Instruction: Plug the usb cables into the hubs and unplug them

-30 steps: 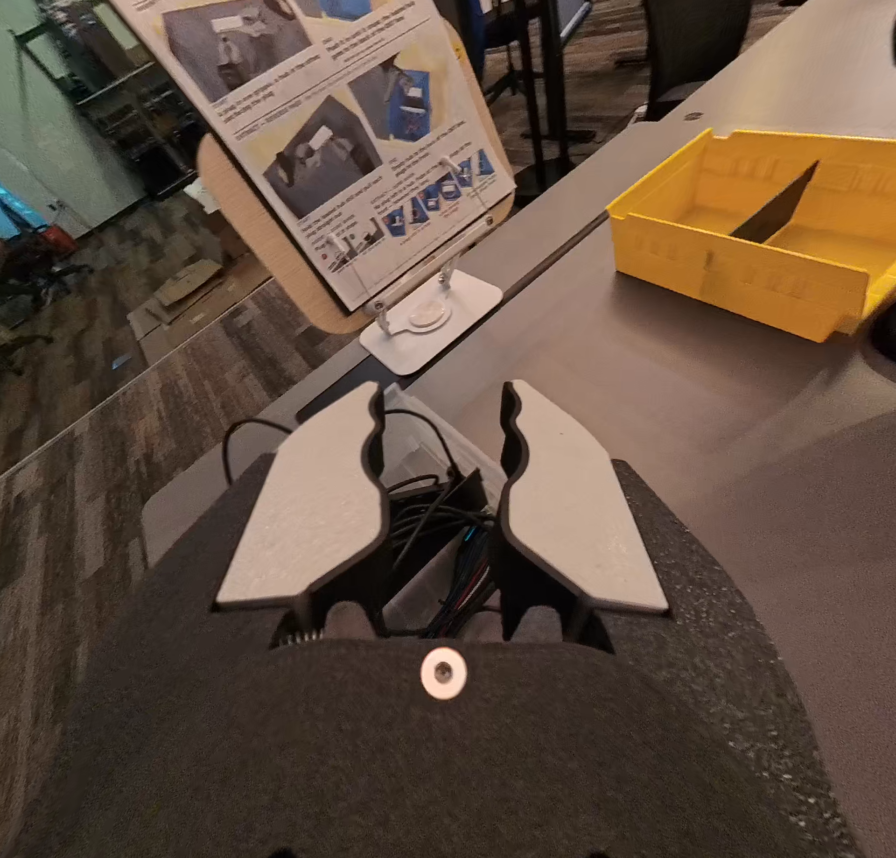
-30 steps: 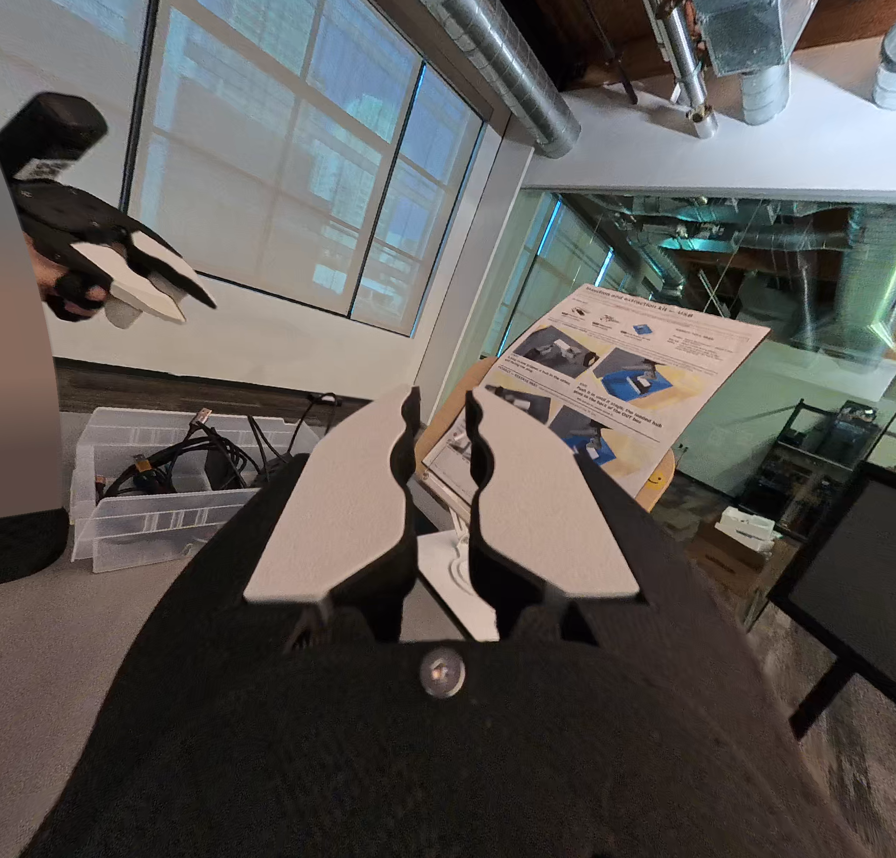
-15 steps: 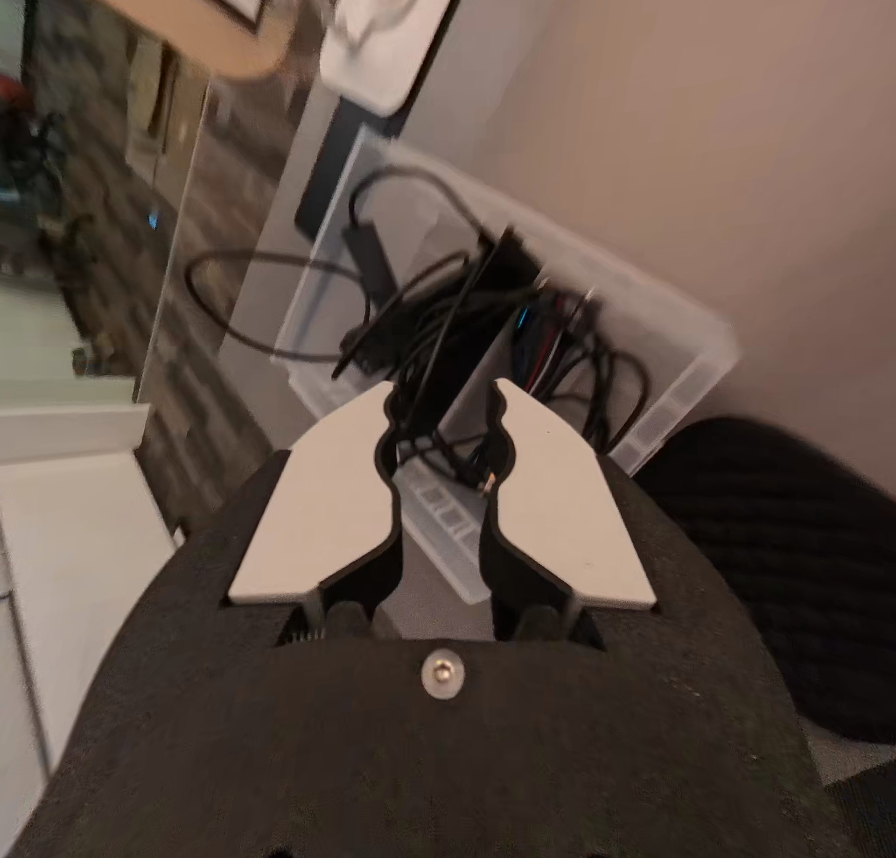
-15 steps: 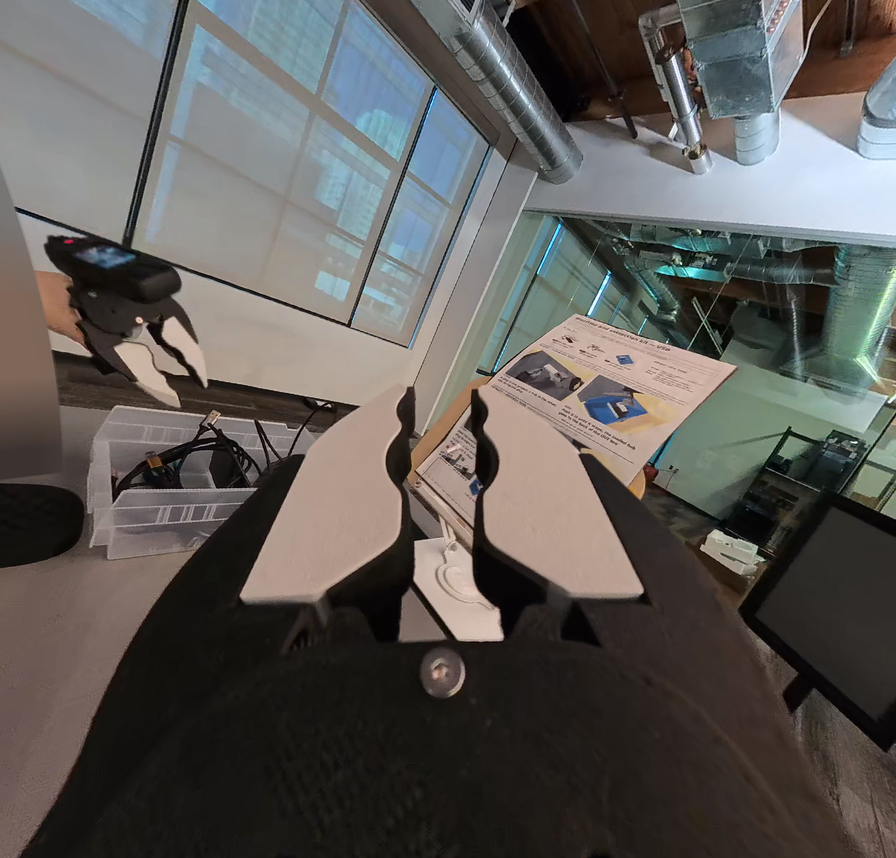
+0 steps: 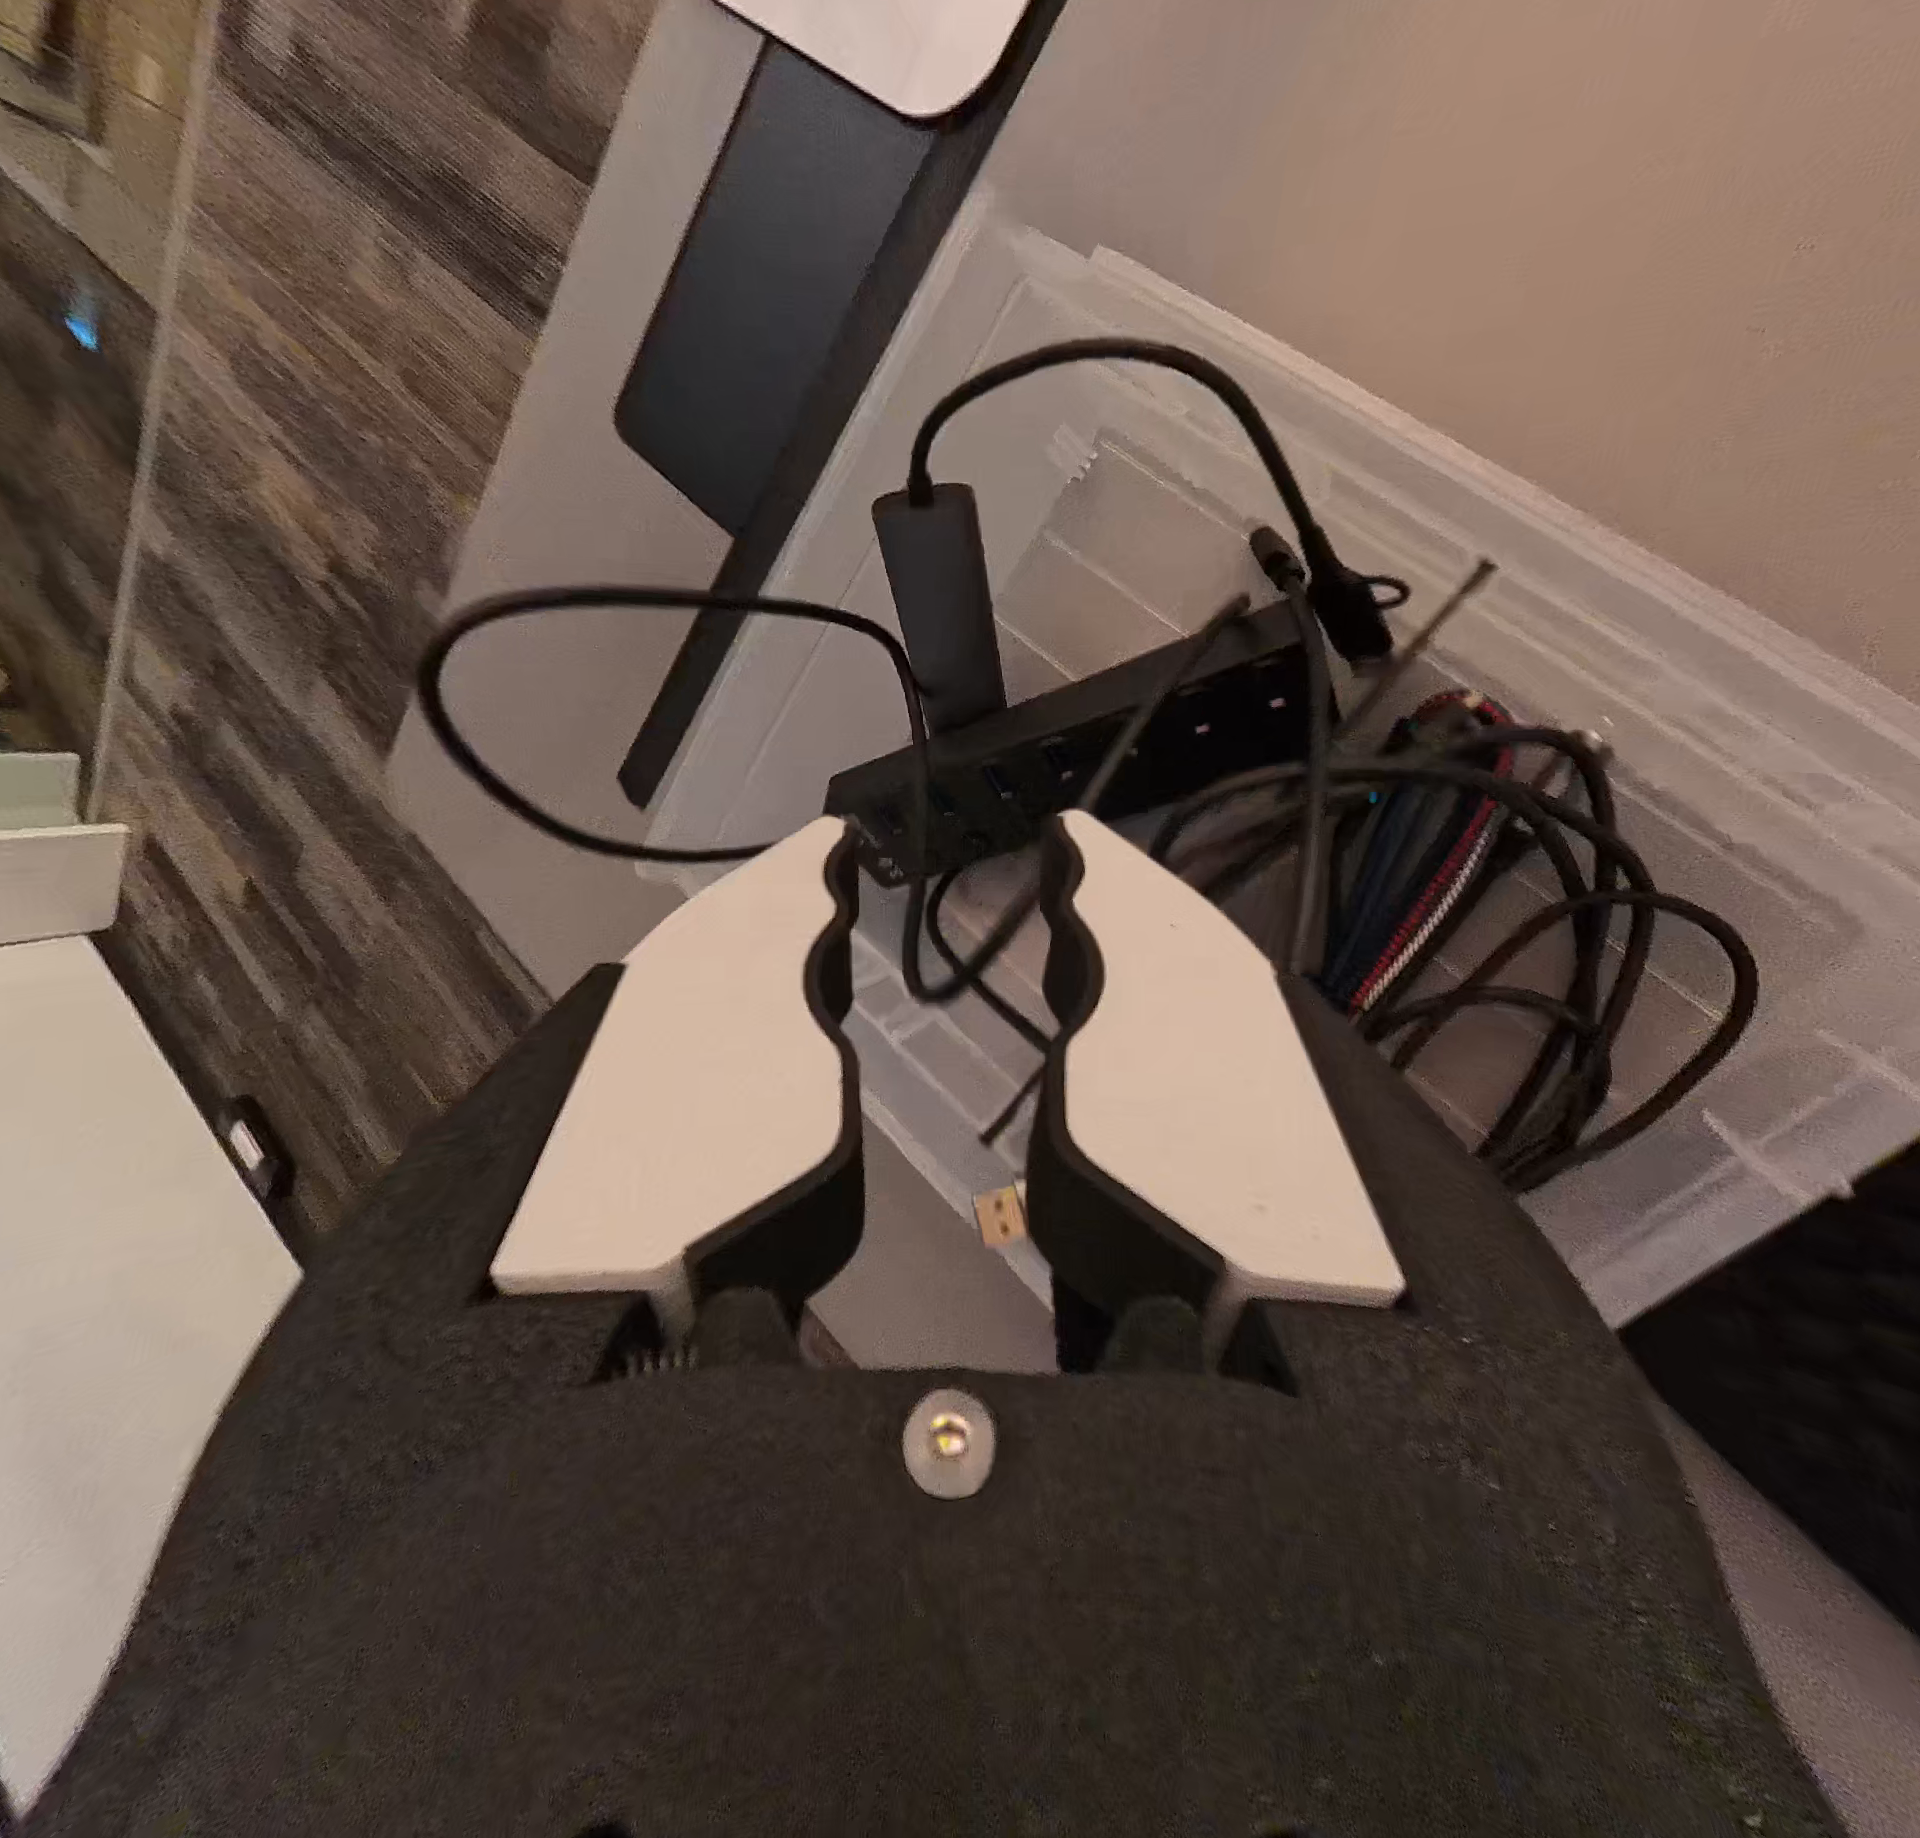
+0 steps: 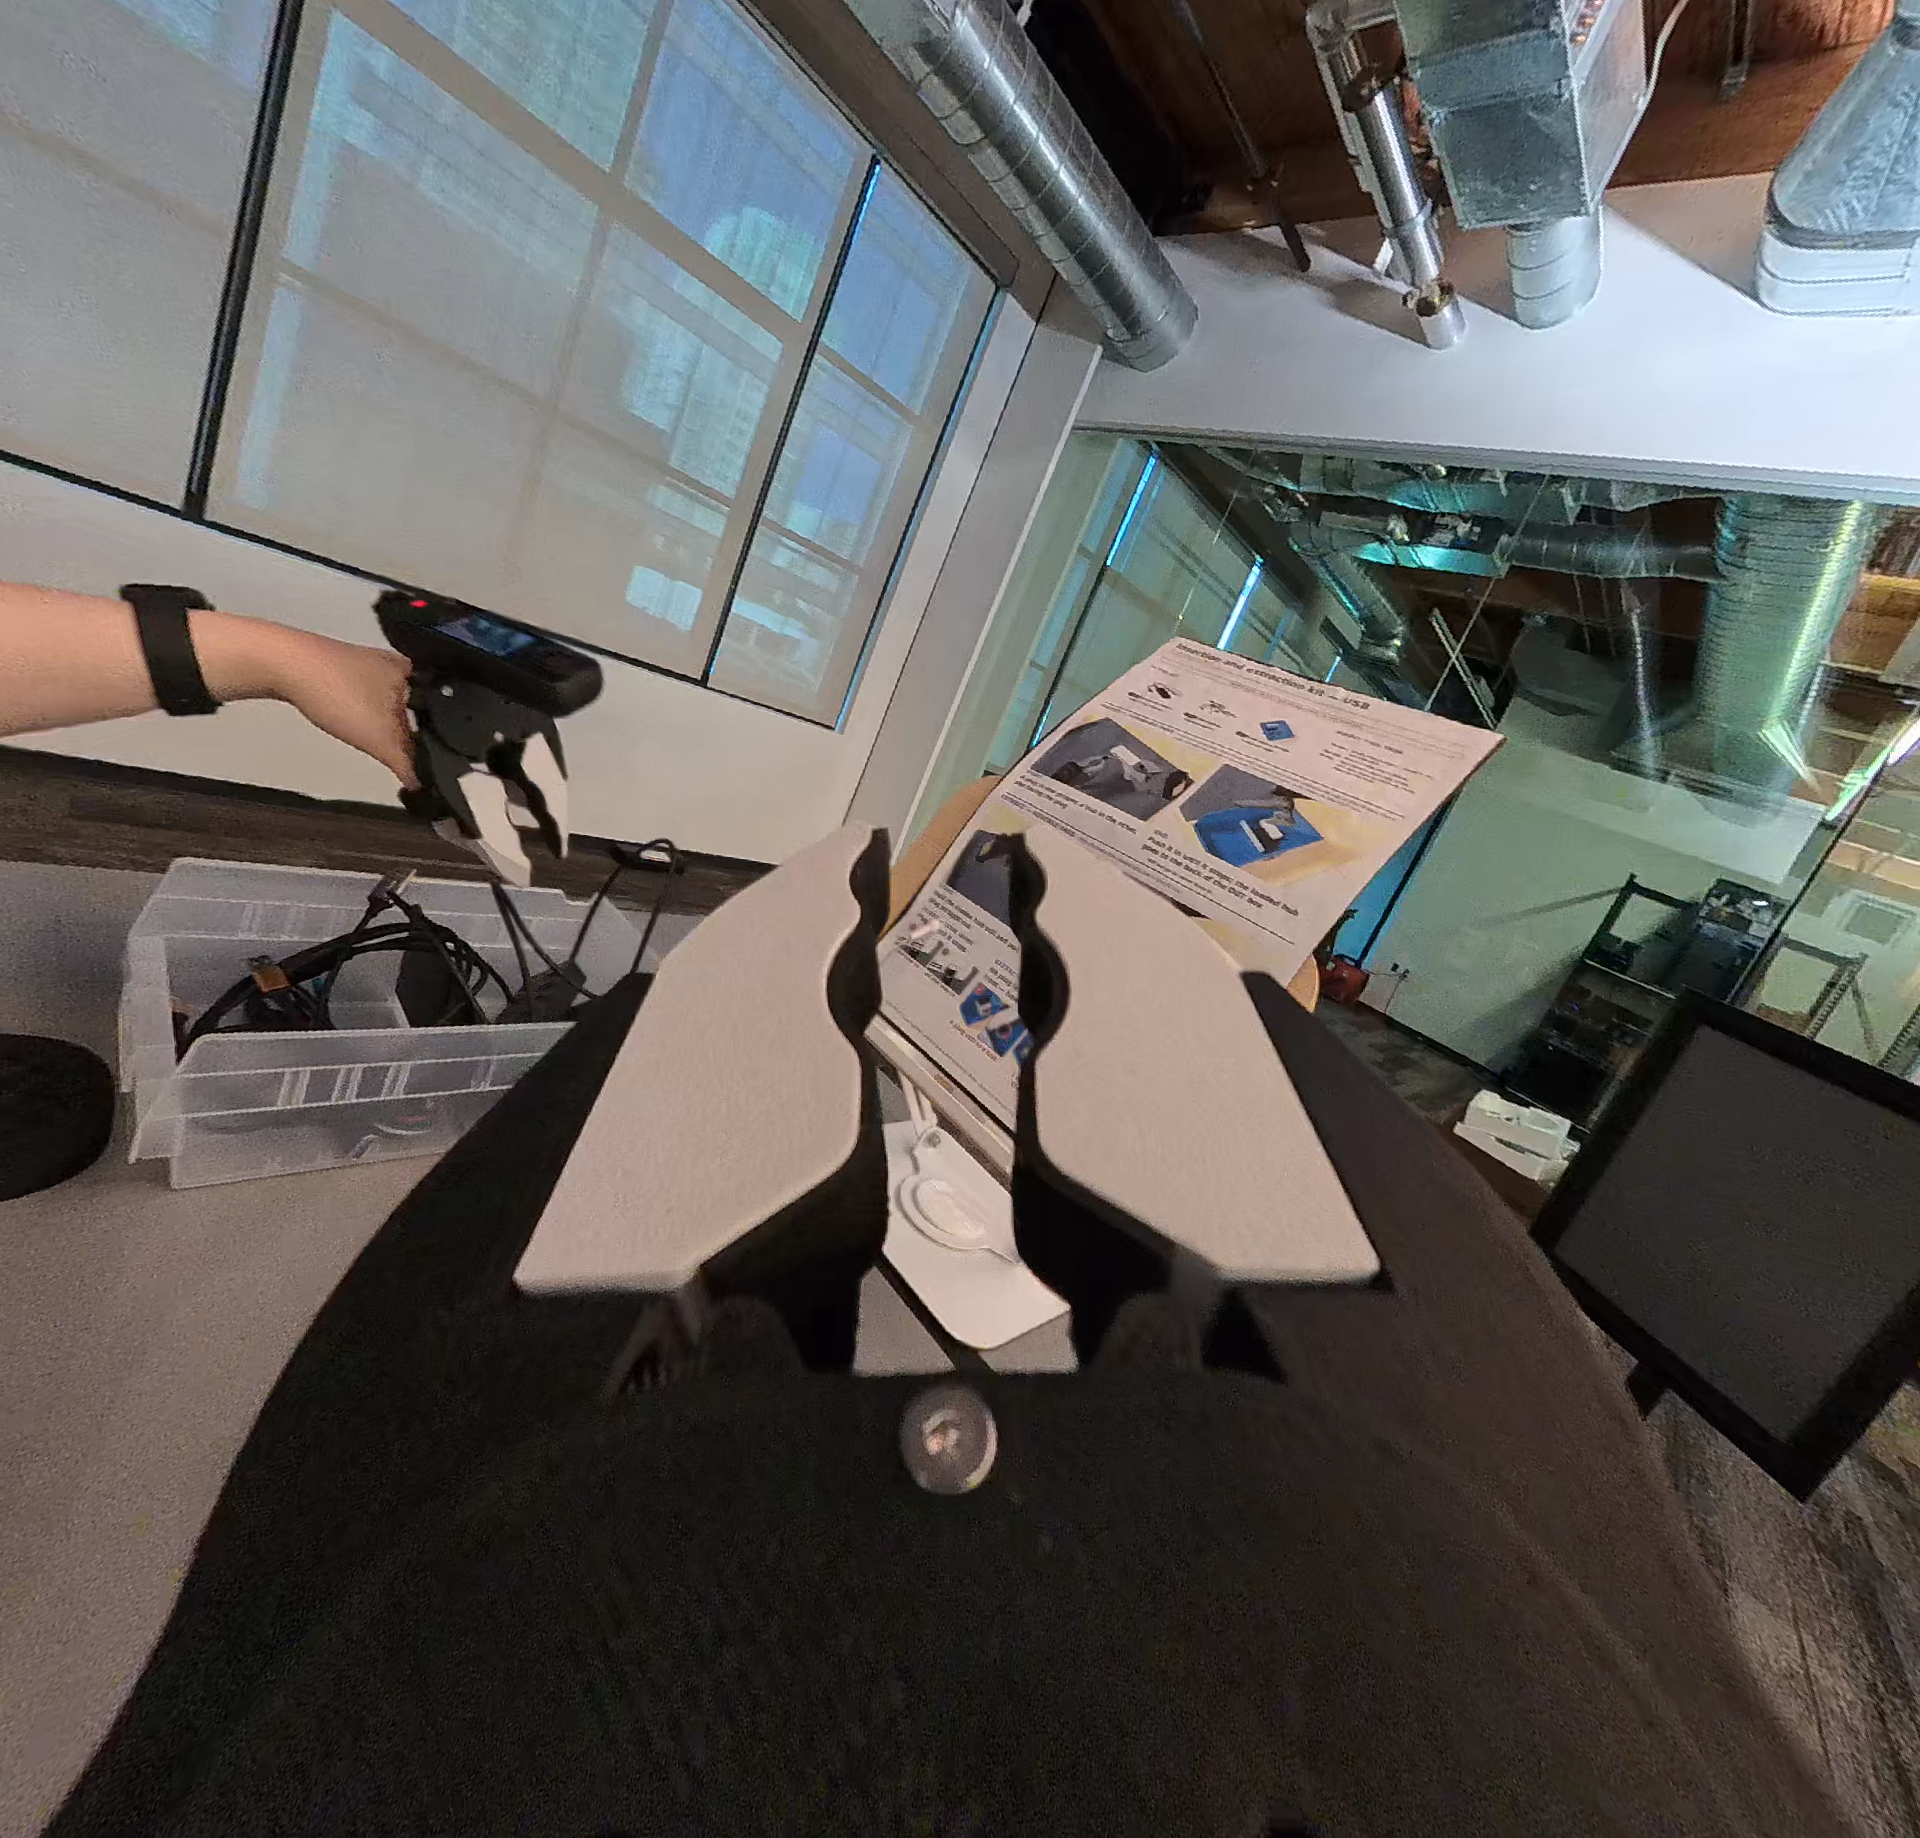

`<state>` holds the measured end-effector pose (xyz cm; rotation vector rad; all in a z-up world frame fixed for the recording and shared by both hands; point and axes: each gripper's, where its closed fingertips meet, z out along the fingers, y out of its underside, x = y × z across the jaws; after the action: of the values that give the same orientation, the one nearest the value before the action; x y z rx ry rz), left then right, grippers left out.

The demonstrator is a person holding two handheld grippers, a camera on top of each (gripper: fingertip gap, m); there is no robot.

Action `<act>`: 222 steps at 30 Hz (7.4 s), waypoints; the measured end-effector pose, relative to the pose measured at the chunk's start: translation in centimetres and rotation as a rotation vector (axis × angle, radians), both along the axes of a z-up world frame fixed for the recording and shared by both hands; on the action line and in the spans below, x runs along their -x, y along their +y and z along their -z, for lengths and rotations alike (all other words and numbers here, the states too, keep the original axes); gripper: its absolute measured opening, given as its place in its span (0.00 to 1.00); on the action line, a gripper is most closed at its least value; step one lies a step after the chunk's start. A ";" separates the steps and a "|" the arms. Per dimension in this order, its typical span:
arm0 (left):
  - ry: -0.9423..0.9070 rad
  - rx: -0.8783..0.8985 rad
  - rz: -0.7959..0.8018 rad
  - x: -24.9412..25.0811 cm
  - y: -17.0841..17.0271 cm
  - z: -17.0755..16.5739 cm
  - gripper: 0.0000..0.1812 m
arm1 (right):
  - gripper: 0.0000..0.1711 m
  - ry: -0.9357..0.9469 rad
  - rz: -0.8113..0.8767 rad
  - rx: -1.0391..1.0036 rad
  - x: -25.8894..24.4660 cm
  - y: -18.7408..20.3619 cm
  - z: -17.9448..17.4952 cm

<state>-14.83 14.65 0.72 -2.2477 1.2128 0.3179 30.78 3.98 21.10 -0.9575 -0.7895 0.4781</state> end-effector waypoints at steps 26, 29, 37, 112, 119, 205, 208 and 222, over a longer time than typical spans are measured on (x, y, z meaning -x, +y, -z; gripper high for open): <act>0.132 0.043 -0.177 -1.9 8.9 10.2 0.17 | 0.13 0.001 0.105 0.036 -3.1 2.3 0.7; 0.135 0.017 -0.179 -1.8 9.0 10.2 0.17 | 0.13 0.008 0.111 0.033 -3.5 2.1 0.6; -0.059 -0.258 -0.168 -2.5 8.2 3.1 0.17 | 0.13 0.061 0.085 0.033 -4.4 1.7 0.1; -0.342 0.023 -0.193 3.1 -7.0 1.2 0.12 | 0.14 -0.096 0.154 0.102 -3.9 3.3 2.7; -0.063 0.063 -0.185 5.0 -6.4 5.7 0.12 | 0.14 -0.096 0.166 0.124 -4.1 4.0 3.1; -0.161 0.033 -0.087 4.9 -9.0 0.8 0.09 | 0.14 -0.251 0.163 0.175 -1.4 5.4 6.0; -0.093 0.091 -0.086 5.5 -11.2 2.5 0.09 | 0.14 -0.247 0.164 0.176 -1.5 5.4 6.0; 0.051 0.169 -0.179 4.6 -12.9 9.9 0.07 | 0.14 -0.261 0.165 0.179 -1.4 5.4 6.3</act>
<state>-19.47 1.76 -9.21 -2.5152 1.1021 0.3553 32.15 9.39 14.85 -1.2578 -0.9033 0.2864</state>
